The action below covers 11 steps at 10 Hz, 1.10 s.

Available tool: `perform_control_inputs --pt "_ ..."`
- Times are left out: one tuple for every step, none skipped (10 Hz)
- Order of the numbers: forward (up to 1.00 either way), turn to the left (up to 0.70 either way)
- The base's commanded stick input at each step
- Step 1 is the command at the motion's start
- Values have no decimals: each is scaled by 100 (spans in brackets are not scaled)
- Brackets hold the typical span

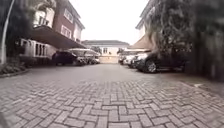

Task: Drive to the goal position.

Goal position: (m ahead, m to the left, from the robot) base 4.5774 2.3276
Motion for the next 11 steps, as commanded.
perform_control_inputs --pt "70 0" --pt "70 0" --pt "70 0" --pt "70 0" --pt "70 0" --pt "70 0" --pt "70 0" --pt "70 0" --pt "70 0" --pt "70 0" --pt "70 0"
